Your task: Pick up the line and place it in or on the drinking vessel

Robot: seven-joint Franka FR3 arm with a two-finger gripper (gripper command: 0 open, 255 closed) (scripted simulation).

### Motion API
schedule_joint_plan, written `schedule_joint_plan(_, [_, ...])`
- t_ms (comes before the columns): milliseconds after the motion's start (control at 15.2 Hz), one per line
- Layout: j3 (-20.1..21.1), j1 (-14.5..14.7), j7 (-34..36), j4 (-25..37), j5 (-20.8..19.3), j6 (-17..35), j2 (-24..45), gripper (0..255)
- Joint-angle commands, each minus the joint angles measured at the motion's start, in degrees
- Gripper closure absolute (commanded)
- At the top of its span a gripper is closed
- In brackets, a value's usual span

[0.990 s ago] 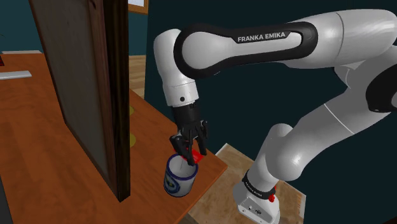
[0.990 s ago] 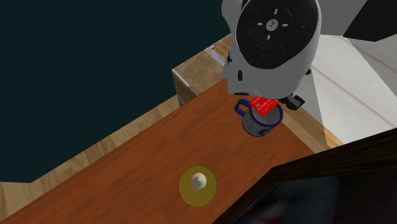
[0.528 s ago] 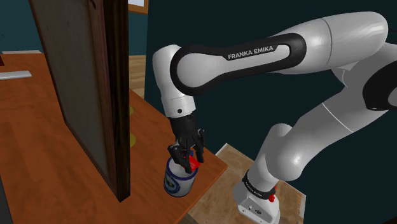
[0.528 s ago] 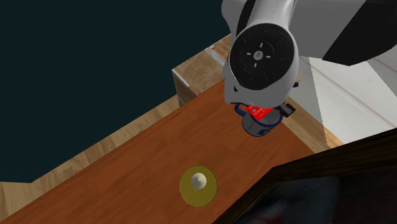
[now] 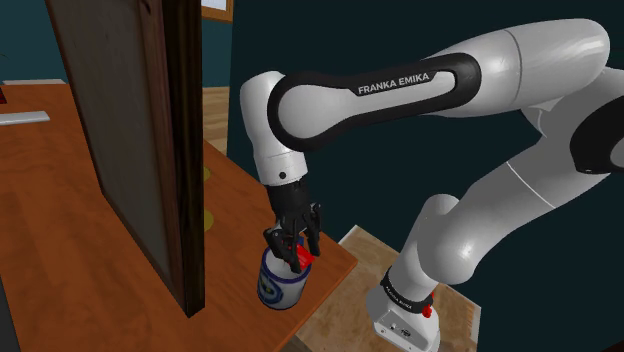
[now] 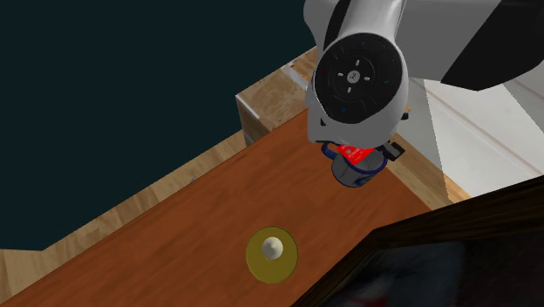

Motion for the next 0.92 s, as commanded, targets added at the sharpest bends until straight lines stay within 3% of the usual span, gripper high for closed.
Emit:
schedule_joint_plan(0, [0.2,0.0,-0.1,-0.5,0.0,0.9,0.5,0])
schedule_joint_plan(330, [0.2,0.0,0.0,-0.6,0.0,0.8,0.3,0])
schedule_joint_plan(594, [-1.4,-1.3,0.7,7.5,-2.3,-5.2,2.6,0])
schedule_joint_plan(858, [-1.4,-1.3,0.7,7.5,-2.3,-5.2,2.6,0])
